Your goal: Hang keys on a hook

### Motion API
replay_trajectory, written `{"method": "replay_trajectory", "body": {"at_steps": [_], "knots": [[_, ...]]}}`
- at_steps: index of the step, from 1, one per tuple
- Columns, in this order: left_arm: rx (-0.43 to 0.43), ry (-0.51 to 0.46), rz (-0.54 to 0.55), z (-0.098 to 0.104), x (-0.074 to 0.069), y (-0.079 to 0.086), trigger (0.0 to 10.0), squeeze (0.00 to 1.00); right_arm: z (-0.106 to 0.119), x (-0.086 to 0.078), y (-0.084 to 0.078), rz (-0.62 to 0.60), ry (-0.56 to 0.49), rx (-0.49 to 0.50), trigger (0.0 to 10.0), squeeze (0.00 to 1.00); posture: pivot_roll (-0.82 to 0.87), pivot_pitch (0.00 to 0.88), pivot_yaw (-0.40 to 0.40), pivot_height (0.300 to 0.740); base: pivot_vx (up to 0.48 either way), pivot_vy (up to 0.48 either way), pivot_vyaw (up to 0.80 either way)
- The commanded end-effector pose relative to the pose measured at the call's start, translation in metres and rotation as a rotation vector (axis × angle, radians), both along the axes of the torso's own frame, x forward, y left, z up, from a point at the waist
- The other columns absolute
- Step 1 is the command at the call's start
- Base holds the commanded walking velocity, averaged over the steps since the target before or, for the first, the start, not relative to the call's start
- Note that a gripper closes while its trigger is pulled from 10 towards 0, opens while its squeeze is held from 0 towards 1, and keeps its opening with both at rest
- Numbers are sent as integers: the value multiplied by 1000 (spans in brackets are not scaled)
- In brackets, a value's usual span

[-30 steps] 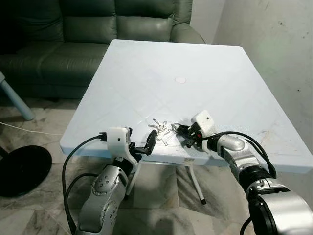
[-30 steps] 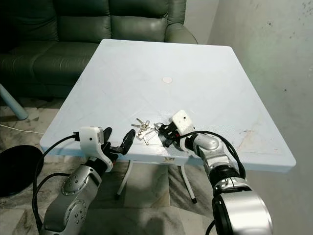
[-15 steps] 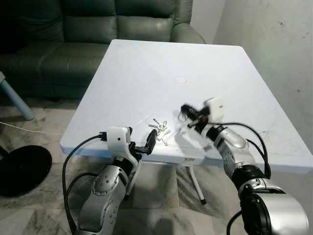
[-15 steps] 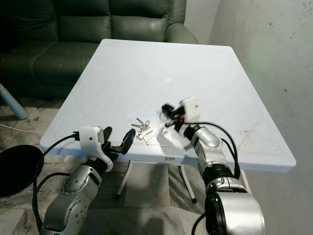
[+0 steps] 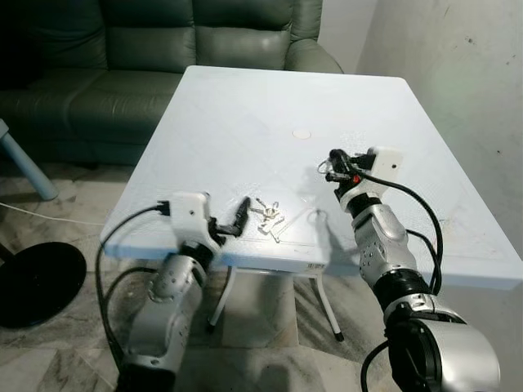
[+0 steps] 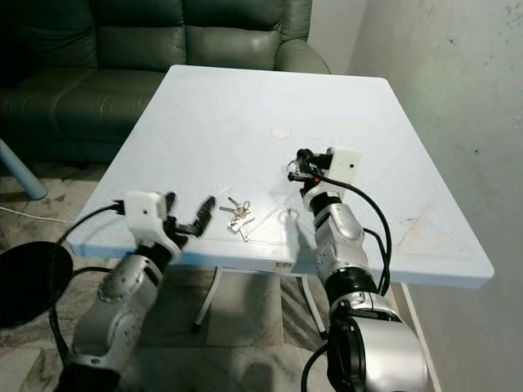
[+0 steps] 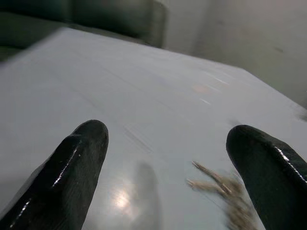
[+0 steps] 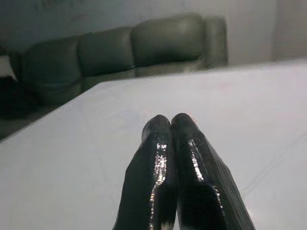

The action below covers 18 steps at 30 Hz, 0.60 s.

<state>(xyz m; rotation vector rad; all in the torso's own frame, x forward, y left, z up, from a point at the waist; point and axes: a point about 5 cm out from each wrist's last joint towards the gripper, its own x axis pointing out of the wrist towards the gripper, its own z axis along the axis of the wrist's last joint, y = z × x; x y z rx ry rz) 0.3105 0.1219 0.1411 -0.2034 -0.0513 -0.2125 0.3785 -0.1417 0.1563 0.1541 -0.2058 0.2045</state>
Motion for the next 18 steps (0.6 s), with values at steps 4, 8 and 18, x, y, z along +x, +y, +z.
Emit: {"method": "replay_trajectory", "body": {"at_steps": [4,8,18], "knots": [[-6,-45,42,10,12,9,10000,0,16,-11,11,-7,-147,-64,10000,0,66,32,-69,732,0,0,0],[-3,-63,39,13,15,12,10000,0,13,-17,9,-36,-133,-19,10000,0,59,20,-64,732,0,0,0],[-6,-119,63,19,15,20,10000,0,8,-47,-5,-98,-135,-90,10000,0,37,4,-50,732,0,0,0]]}}
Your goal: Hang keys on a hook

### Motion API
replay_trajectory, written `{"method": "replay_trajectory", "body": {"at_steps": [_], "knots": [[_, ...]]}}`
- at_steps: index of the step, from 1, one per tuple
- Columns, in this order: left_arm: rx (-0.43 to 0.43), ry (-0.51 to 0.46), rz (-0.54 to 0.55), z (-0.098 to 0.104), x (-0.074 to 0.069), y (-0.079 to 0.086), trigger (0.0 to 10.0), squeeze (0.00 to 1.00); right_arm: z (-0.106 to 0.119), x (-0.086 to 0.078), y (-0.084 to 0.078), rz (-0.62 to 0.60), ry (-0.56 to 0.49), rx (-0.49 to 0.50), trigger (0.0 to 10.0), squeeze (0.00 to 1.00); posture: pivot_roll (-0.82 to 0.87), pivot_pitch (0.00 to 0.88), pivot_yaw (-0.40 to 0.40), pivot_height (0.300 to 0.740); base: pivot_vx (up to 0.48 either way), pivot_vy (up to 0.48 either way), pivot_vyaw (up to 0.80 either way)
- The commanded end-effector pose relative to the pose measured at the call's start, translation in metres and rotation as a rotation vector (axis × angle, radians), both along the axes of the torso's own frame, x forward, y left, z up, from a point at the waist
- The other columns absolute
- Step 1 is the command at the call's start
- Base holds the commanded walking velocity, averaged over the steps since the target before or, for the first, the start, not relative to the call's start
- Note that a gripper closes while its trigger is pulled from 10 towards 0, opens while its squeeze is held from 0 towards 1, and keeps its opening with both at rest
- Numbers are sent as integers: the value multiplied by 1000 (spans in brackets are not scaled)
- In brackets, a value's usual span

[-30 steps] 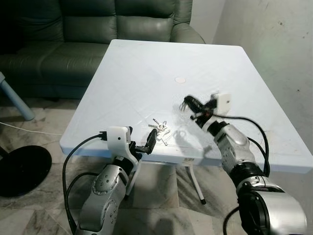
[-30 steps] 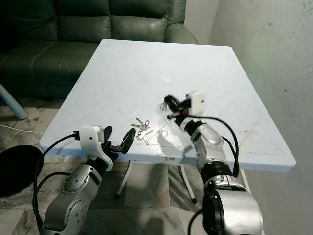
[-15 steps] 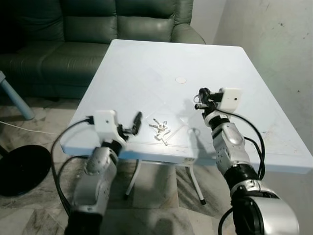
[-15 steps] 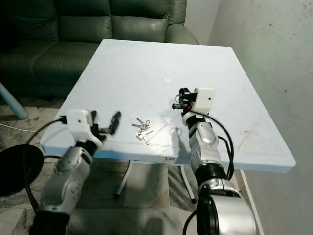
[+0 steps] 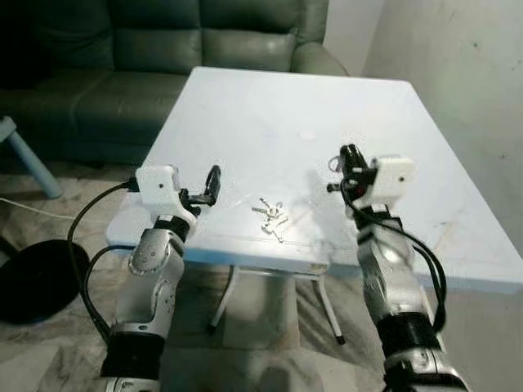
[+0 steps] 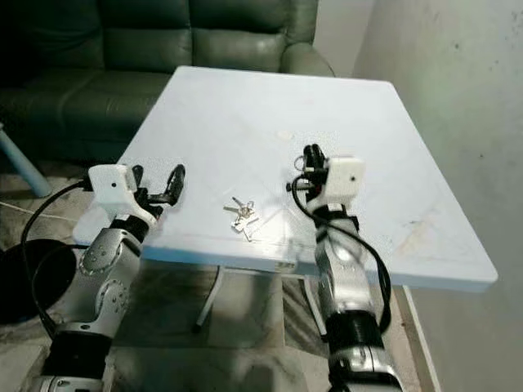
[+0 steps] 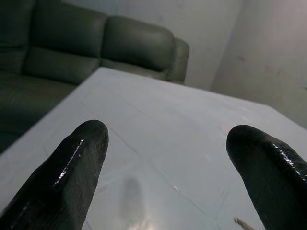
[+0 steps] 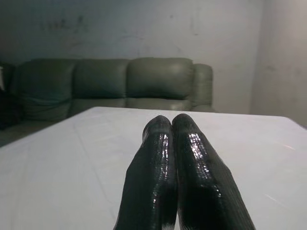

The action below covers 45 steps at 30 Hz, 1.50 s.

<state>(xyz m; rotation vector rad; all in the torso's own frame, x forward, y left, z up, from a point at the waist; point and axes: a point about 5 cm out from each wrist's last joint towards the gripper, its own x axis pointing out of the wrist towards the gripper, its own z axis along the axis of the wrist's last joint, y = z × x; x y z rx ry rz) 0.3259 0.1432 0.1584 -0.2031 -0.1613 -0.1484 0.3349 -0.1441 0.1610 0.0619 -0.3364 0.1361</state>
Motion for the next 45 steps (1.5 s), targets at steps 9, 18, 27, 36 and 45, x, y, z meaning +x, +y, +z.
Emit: {"method": "replay_trajectory", "body": {"at_steps": [9,18,27,36,45], "knots": [[26,14,48,-11,-10,18,10000,0,-16,-16,-25,-116,110,-80,10000,0,30,6,-44,732,0,0,0],[25,-8,86,-4,-5,29,10000,0,-13,-13,-22,-121,144,-96,10000,0,40,2,-51,732,0,0,-45],[39,-18,59,-1,0,27,10000,0,-11,-9,-15,-102,161,-97,10000,0,46,2,-56,732,0,0,-763],[19,-30,43,7,13,19,10000,0,-11,-9,-8,-92,164,-83,10000,0,32,9,-47,732,0,0,-788],[-3,-10,70,3,11,18,10000,0,-12,-10,-9,-102,170,-83,10000,0,32,0,-43,732,0,0,-788]]}}
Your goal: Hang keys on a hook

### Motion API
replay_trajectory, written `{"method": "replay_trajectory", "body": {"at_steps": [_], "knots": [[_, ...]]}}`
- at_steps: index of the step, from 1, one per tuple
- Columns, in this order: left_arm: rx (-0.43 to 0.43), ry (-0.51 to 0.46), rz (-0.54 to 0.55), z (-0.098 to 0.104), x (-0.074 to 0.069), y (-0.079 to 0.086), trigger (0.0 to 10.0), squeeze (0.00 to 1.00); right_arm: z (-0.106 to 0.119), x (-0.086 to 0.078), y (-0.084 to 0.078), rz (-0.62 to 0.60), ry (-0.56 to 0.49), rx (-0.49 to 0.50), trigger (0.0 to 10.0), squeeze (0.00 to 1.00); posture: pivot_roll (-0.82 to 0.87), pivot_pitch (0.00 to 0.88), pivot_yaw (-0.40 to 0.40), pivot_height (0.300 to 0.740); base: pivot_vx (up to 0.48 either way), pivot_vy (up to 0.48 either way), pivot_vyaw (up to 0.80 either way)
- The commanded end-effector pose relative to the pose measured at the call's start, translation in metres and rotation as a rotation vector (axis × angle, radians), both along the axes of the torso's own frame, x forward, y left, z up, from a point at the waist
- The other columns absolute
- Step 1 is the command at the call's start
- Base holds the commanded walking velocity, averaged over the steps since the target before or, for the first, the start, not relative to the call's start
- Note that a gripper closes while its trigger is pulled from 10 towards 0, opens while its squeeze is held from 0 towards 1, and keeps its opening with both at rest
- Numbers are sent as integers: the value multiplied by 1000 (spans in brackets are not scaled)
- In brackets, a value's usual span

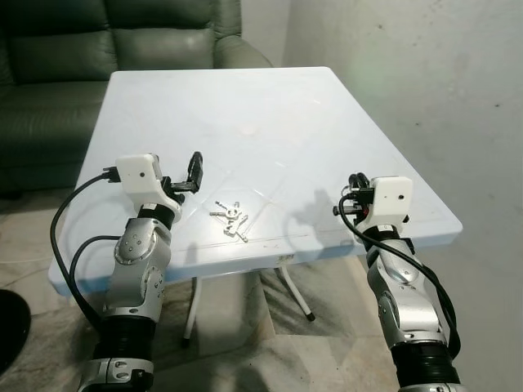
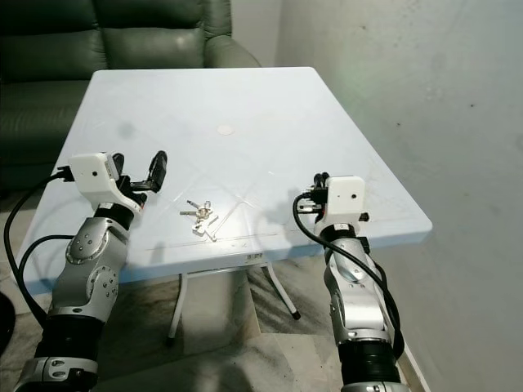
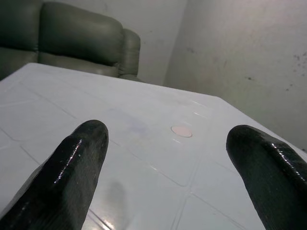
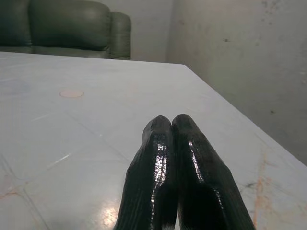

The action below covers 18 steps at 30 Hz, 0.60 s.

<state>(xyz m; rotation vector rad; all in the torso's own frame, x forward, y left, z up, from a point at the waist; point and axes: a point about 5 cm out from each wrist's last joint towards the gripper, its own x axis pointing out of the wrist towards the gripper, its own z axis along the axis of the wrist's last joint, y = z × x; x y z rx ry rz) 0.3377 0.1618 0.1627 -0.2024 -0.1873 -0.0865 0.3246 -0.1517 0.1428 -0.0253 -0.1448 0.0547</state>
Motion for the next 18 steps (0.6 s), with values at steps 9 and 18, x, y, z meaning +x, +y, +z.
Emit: {"method": "replay_trajectory", "body": {"at_steps": [9,18], "knots": [[-4,13,4,-5,-4,-2,10000,0,6,2,4,8,-16,8,10000,0,44,0,-50,732,0,0,-788],[-4,14,9,-6,-6,-1,10000,0,6,2,4,13,-13,5,10000,0,47,0,-52,732,0,0,-788]]}}
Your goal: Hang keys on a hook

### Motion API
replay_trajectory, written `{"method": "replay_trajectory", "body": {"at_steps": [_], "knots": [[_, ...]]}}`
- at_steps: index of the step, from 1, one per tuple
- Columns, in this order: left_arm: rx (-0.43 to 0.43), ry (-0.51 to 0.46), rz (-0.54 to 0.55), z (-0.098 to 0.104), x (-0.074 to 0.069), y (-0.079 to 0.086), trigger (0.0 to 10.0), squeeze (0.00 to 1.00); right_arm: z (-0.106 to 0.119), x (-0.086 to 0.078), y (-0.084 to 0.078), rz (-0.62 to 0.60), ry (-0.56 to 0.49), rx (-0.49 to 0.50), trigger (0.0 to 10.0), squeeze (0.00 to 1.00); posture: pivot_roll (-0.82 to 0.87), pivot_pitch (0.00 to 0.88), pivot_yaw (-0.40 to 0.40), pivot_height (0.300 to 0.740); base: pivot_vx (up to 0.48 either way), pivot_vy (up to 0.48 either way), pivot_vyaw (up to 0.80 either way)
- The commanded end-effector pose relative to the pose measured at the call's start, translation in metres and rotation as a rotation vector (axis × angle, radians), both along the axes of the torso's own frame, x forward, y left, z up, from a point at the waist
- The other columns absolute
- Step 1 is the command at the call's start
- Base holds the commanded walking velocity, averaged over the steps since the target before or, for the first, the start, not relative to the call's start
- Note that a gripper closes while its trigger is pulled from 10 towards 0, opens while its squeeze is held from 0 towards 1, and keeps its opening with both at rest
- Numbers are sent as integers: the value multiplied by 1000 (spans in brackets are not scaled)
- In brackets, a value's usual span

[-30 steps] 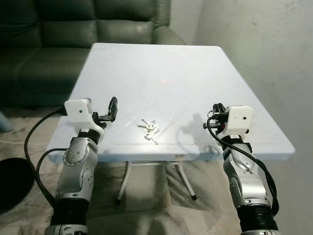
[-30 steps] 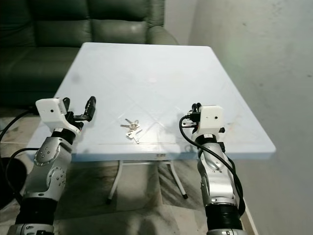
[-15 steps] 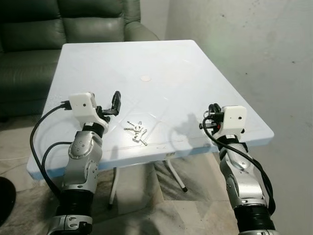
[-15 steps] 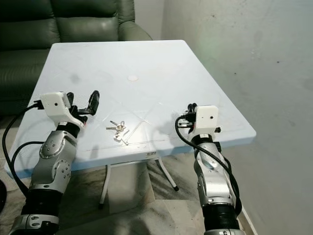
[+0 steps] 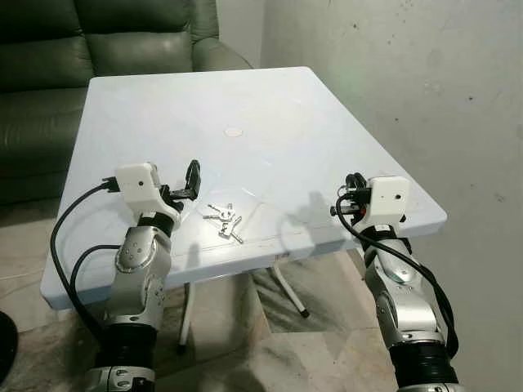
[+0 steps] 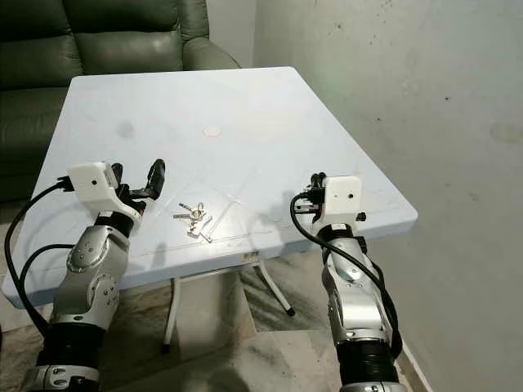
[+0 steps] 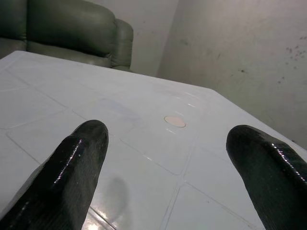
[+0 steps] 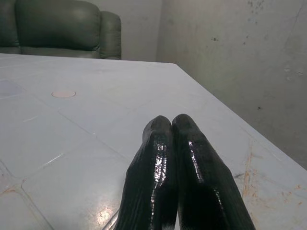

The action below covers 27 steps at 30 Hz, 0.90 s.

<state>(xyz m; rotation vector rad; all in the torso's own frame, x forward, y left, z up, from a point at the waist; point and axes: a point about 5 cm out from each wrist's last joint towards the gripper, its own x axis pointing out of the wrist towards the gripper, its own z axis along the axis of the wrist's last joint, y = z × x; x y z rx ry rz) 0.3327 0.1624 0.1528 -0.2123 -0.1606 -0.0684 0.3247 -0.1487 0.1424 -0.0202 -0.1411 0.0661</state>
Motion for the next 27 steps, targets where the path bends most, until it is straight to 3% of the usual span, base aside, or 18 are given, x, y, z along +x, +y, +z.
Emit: {"method": "replay_trajectory", "body": {"at_steps": [1,20,24,27], "knots": [[6,-14,-5,4,-1,-2,10000,0,6,2,1,0,-17,2,10000,0,47,0,-52,732,0,0,-788],[-9,0,-2,2,0,-2,10000,0,7,2,1,1,-19,8,10000,0,47,0,-52,732,0,0,-788],[-10,8,-2,1,0,-3,10000,0,6,2,2,3,-16,8,10000,0,48,0,-52,732,0,478,-788],[7,14,9,1,0,-3,10000,0,6,1,2,6,-15,6,10000,0,49,0,-53,732,0,0,-788]]}}
